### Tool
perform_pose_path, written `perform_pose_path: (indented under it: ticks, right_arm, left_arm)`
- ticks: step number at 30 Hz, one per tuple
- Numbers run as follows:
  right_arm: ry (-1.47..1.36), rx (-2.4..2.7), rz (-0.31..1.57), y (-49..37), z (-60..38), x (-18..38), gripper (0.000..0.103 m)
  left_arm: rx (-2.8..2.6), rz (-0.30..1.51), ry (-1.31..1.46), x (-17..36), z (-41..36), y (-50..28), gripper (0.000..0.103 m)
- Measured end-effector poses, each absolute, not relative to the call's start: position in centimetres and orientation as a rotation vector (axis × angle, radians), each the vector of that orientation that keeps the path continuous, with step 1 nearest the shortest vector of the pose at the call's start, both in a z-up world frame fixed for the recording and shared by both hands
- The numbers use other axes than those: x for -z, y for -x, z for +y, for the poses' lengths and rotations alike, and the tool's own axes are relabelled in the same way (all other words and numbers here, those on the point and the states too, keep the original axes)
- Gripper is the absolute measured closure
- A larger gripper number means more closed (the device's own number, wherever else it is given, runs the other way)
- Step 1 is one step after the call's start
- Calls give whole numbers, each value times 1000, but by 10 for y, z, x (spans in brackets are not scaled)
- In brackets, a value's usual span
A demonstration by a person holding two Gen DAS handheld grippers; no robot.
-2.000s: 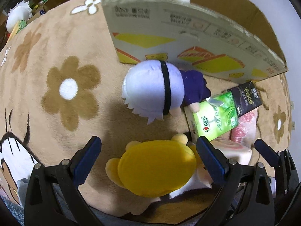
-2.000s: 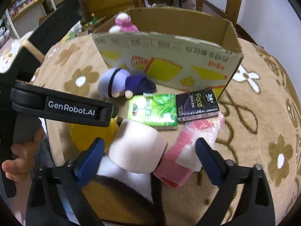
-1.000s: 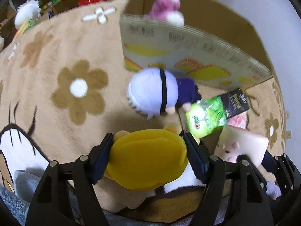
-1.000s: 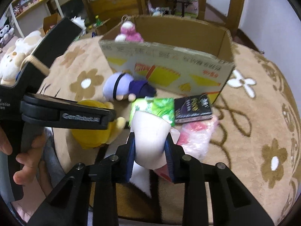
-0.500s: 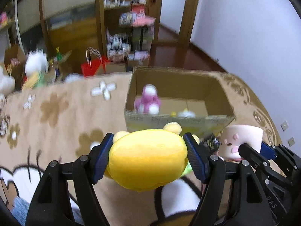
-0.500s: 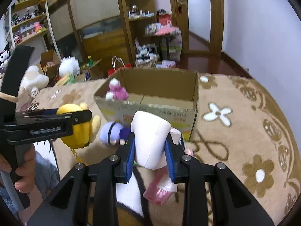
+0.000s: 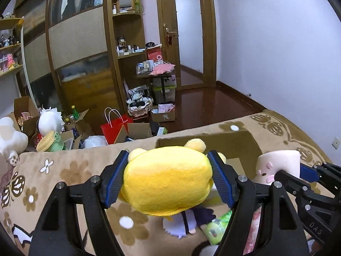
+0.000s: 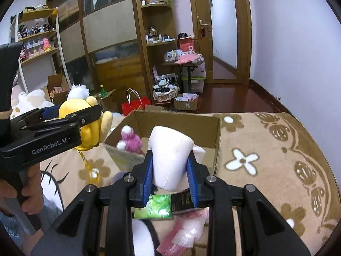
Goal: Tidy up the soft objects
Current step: 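Lift and carry the yellow plush and pale pink toy over the box with both tools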
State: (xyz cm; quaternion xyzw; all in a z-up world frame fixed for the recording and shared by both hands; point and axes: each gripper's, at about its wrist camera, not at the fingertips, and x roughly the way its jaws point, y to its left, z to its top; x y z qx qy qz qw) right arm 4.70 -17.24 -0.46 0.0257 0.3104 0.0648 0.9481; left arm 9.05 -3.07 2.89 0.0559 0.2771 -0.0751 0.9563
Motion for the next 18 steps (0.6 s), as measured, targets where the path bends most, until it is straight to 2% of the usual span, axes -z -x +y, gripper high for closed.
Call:
perform_pose_path:
  ticks: [11,18]
  right_arm:
    - [-54,-137,601,-73,-185,1,73]
    - [-51,-140,593,-90,-195,3,72]
  left_arm:
    - [156,495,-106,-44,-40,-124,29]
    - [182,516,-96,-32,-50,-140,29]
